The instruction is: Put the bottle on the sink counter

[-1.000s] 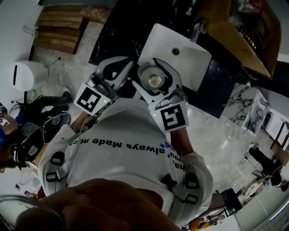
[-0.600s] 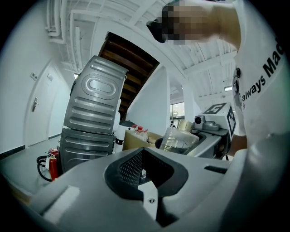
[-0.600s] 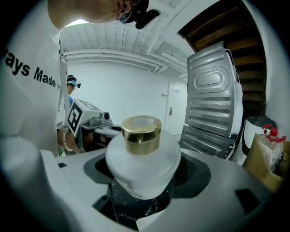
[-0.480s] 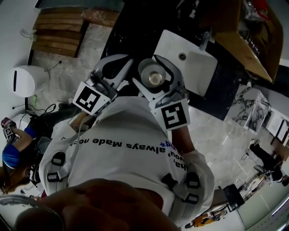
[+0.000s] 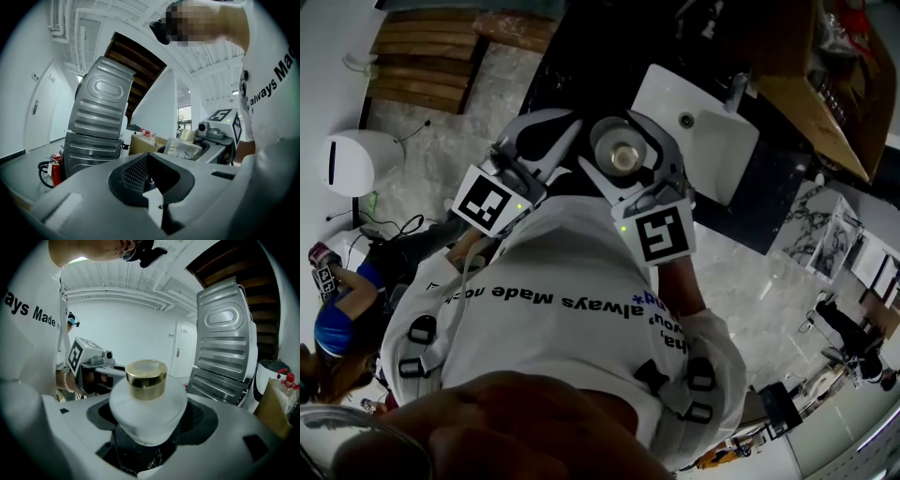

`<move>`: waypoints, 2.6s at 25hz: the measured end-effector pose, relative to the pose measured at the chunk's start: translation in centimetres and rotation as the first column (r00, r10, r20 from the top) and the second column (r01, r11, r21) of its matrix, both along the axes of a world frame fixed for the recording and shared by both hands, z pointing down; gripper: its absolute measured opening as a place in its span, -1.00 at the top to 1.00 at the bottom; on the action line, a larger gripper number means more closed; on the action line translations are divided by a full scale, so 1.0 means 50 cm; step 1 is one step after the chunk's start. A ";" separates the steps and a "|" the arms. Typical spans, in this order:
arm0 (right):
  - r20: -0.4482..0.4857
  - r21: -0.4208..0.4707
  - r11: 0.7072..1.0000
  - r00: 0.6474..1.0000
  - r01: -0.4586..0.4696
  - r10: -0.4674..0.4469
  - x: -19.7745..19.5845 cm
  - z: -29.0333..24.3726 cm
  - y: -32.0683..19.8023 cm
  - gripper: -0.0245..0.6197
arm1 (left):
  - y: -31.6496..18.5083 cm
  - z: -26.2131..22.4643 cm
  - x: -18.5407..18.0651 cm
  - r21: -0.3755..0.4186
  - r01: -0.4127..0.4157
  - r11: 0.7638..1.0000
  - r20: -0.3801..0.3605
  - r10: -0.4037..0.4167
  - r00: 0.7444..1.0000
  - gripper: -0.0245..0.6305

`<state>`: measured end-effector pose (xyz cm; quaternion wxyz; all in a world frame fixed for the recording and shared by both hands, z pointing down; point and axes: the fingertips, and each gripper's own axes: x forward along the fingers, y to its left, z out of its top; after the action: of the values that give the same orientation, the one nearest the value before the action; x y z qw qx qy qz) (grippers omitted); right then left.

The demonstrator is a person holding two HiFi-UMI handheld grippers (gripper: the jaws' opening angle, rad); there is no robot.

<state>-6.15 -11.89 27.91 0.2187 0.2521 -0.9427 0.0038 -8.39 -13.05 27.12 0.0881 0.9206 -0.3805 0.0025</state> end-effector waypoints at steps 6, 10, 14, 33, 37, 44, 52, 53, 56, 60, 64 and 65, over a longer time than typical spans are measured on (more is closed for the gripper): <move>-0.023 -0.004 1.000 1.000 0.018 -0.018 0.014 -0.001 -0.023 -0.12 | -0.020 -0.003 0.016 -0.017 0.004 1.000 -0.003 -0.004 1.000 0.92; -0.030 -0.011 0.999 0.999 0.033 -0.034 0.030 0.008 -0.038 -0.12 | -0.038 0.002 0.039 -0.023 0.004 1.000 0.003 -0.004 1.000 0.92; -0.034 -0.019 0.999 0.998 0.049 -0.050 0.046 0.020 -0.049 -0.12 | -0.050 0.011 0.062 -0.036 -0.001 0.999 0.009 0.002 1.000 0.92; -0.026 0.006 0.997 0.997 0.079 -0.078 0.036 0.157 -0.178 -0.12 | -0.174 0.151 0.076 -0.094 -0.024 0.995 0.053 0.029 0.998 0.92; -0.042 -0.003 0.997 0.996 0.082 -0.082 0.031 0.209 -0.219 -0.12 | -0.213 0.202 0.074 -0.134 -0.039 0.990 0.045 0.045 0.998 0.92; -0.072 -0.060 0.996 0.995 0.064 -0.068 0.023 0.311 -0.291 -0.12 | -0.273 0.299 0.066 -0.158 -0.032 0.987 0.084 0.046 0.995 0.92; -0.088 -0.105 0.994 0.995 0.026 -0.035 0.023 0.443 -0.375 -0.12 | -0.343 0.428 0.066 -0.219 -0.013 0.976 0.159 0.049 0.986 0.92; -0.090 -0.110 0.994 0.995 0.024 -0.034 0.023 0.458 -0.384 -0.12 | -0.352 0.442 0.066 -0.227 -0.010 0.974 0.168 0.049 0.985 0.92; -0.092 -0.117 0.993 0.995 0.015 -0.026 0.025 0.502 -0.410 -0.12 | -0.380 0.484 0.066 -0.213 -0.020 0.977 0.192 0.062 0.979 0.92; -0.101 -0.129 0.992 0.995 -0.005 -0.009 0.026 0.553 -0.436 -0.12 | -0.404 0.538 0.063 -0.242 -0.017 0.970 0.217 0.071 0.974 0.92; -0.104 -0.139 0.990 0.995 -0.021 0.006 0.031 0.595 -0.456 -0.12 | -0.424 0.580 0.067 -0.268 -0.008 0.963 0.239 0.074 0.968 0.92; -0.105 -0.144 0.989 0.994 -0.025 0.010 0.033 0.604 -0.460 -0.12 | -0.427 0.590 0.069 -0.275 -0.005 0.961 0.244 0.075 0.967 0.92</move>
<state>-4.52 -34.87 58.12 0.2851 0.2437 -0.9250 0.0610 -4.93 -34.40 56.61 0.1648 0.8995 -0.3656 0.1735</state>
